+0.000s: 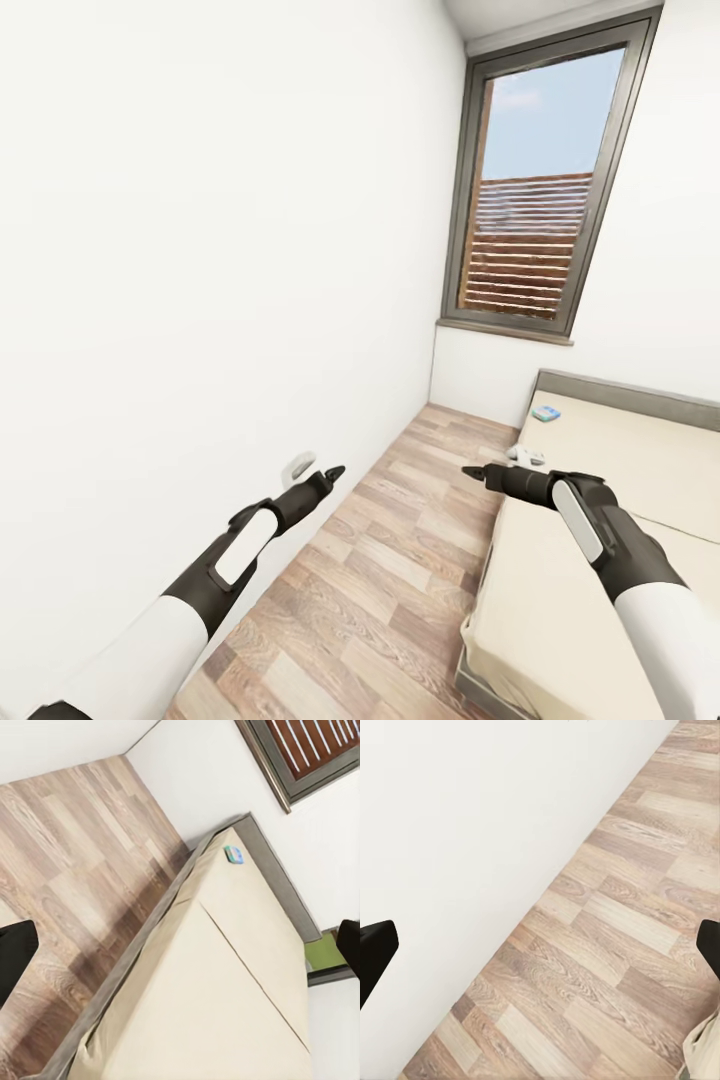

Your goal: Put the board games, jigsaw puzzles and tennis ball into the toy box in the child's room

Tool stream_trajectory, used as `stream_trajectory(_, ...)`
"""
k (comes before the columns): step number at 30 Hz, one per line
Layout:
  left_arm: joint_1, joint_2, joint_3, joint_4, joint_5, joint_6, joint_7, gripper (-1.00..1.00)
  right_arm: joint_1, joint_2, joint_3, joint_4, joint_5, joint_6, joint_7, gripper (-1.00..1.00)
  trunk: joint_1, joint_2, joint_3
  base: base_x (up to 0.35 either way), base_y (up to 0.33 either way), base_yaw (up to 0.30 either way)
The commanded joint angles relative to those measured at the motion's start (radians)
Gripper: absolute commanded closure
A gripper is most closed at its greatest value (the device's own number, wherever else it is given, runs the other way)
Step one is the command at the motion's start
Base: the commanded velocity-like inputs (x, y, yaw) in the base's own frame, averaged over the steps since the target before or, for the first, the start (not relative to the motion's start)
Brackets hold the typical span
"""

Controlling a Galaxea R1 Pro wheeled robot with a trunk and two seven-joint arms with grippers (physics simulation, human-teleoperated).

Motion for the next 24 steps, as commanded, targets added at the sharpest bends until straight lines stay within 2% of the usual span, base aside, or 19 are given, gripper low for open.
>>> stream_trajectory(1,0.001,0.0,0.0,0.0,0.006,0.003,-0.001,-1.0,0.0,-0.001,0.009,-0.001,0.001,0.003,0.002,-1.0,0.001,-0.001,0.0,0.245,0.0,-0.036)
stream_trajectory(9,0.006,0.0,0.0,0.0,0.006,0.002,-0.004,-1.0,0.001,-0.002,0.025,-0.004,0.0,0.004,0.002,-1.0,0.001,-0.001,0.0,0.167,0.0,-0.029)
stream_trajectory(24,0.007,-0.001,0.0,0.0,0.005,0.002,-0.005,-1.0,0.001,-0.002,0.031,-0.009,0.0,0.008,0.001,-1.0,0.001,-0.001,-0.017,0.034,0.0,-0.075)
